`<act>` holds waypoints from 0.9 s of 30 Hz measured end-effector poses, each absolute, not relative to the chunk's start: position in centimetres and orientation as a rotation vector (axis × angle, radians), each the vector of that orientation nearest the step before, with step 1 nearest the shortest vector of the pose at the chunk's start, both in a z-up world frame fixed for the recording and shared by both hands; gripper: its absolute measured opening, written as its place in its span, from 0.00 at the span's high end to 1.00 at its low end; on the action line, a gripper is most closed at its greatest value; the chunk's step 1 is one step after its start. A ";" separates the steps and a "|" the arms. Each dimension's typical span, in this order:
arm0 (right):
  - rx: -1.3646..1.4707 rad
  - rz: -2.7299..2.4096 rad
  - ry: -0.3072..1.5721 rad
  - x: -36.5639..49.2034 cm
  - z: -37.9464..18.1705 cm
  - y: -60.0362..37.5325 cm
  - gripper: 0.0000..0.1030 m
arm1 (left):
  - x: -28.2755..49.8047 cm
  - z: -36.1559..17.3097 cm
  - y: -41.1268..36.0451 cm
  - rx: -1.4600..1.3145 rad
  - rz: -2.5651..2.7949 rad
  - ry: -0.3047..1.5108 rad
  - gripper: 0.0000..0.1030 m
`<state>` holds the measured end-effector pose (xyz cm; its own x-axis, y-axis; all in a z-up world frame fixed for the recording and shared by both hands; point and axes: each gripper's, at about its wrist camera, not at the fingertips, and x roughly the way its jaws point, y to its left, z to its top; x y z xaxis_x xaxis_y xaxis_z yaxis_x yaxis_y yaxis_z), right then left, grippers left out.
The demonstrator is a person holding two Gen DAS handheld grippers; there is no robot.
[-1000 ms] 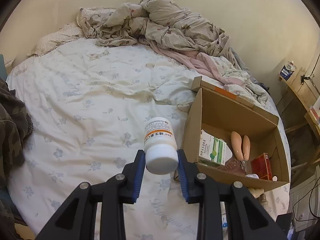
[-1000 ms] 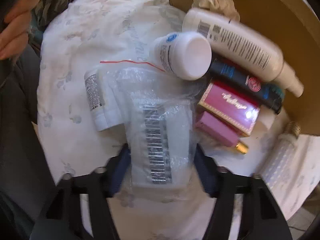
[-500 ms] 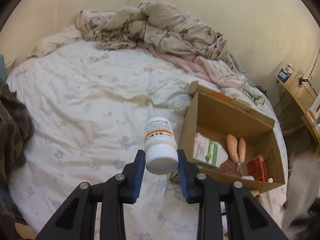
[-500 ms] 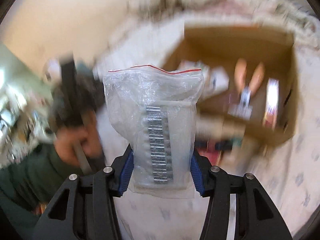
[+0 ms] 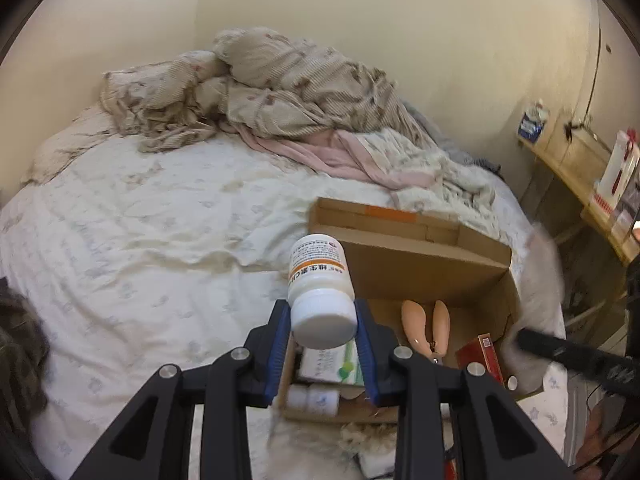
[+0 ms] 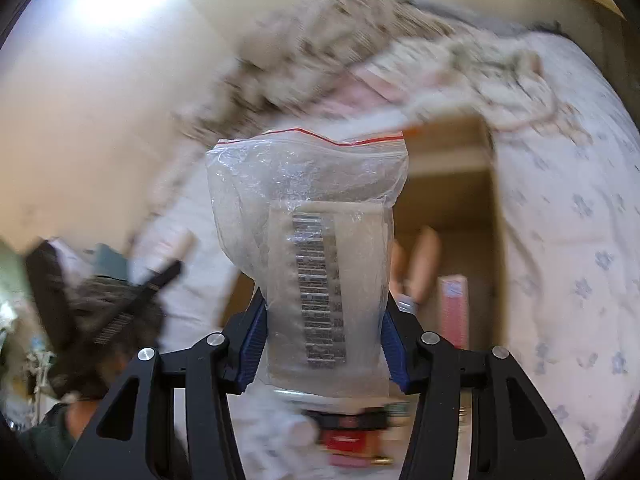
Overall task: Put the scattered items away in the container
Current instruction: 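Carry the pill bottle and pill bag into the box and release both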
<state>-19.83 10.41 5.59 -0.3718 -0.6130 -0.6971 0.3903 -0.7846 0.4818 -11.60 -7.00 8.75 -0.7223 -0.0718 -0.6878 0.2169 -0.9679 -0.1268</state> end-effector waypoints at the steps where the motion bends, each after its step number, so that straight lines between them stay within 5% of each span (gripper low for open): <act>1: 1.294 -2.180 -0.303 -20.3 4.5 10.4 0.47 | -12.6 8.1 -6.4 1.121 -2.758 0.284 0.69; 13: 1.367 -2.163 -0.297 -21.7 3.4 9.3 0.44 | -16.6 4.3 -2.9 1.262 -2.725 0.200 0.68; 14: 1.365 -2.170 -0.304 -21.8 3.4 9.3 0.44 | -16.7 4.3 -2.7 1.259 -2.722 0.188 0.61; 15: 1.365 -2.170 -0.302 -21.1 3.5 9.2 0.41 | -16.8 4.3 -2.5 1.255 -2.718 0.174 0.41; 17: 1.366 -2.181 -0.293 -21.4 3.4 8.7 0.20 | -16.6 4.5 -2.3 1.241 -2.728 0.177 0.22; 27: 1.318 -2.226 -0.283 -21.1 4.6 9.0 0.16 | -14.5 6.3 -2.6 1.209 -2.771 0.139 0.21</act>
